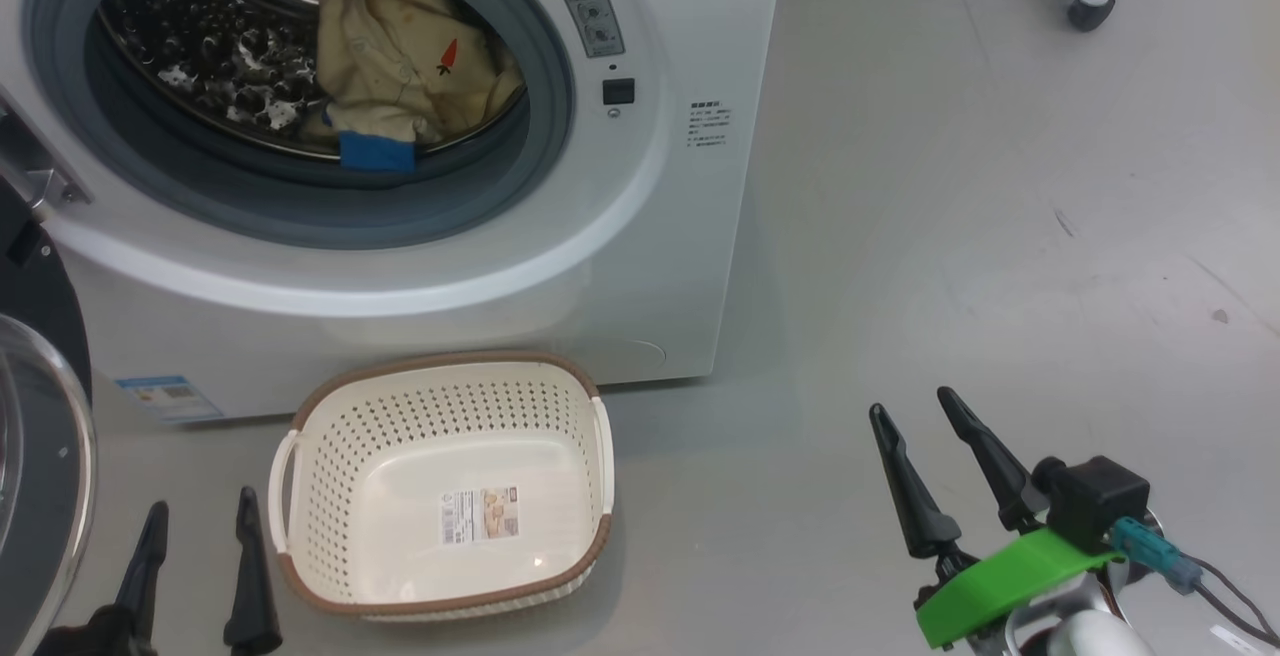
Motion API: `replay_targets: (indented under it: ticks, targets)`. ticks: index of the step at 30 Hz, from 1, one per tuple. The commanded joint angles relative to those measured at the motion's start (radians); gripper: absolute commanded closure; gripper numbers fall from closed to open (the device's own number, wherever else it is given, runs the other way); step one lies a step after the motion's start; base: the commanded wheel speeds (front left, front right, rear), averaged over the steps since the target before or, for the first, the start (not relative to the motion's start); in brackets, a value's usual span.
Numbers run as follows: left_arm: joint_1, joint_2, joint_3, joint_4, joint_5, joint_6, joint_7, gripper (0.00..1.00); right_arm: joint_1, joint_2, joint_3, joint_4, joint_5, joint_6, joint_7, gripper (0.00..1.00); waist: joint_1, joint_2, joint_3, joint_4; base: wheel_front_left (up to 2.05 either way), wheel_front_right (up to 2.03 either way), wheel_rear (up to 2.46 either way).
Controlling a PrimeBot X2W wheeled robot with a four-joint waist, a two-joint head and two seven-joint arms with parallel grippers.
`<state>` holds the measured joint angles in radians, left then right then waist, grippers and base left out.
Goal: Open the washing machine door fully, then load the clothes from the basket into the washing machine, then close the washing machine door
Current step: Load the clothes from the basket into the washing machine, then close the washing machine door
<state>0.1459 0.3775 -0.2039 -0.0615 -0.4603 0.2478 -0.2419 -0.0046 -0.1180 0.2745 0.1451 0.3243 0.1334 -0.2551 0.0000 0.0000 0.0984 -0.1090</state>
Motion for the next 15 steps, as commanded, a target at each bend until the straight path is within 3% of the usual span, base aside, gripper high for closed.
replay_targets:
  ticks: [1, 8, 15]
  targets:
    - [-0.049, 0.012, 0.043, -0.021, -0.004, 0.076, -0.013, 0.0, -0.035, -0.01, 0.015, -0.031, -0.008, -0.003, -0.007, 0.0, 0.0, 0.0, 0.001, 0.0, 0.0, 0.0, 0.0]
    - [-0.056, 0.011, 0.043, -0.018, -0.004, 0.075, -0.015, 0.0, -0.038, -0.012, 0.016, -0.032, -0.006, -0.003, -0.007, 0.0, 0.0, 0.0, 0.009, 0.001, -0.14, 0.14, 0.0]
    - [-0.059, 0.007, 0.043, -0.008, -0.001, 0.079, -0.016, 0.0, -0.035, -0.012, 0.016, -0.031, -0.005, -0.003, -0.007, 0.0, 0.0, 0.0, 0.008, 0.003, -1.01, 1.01, 0.0]
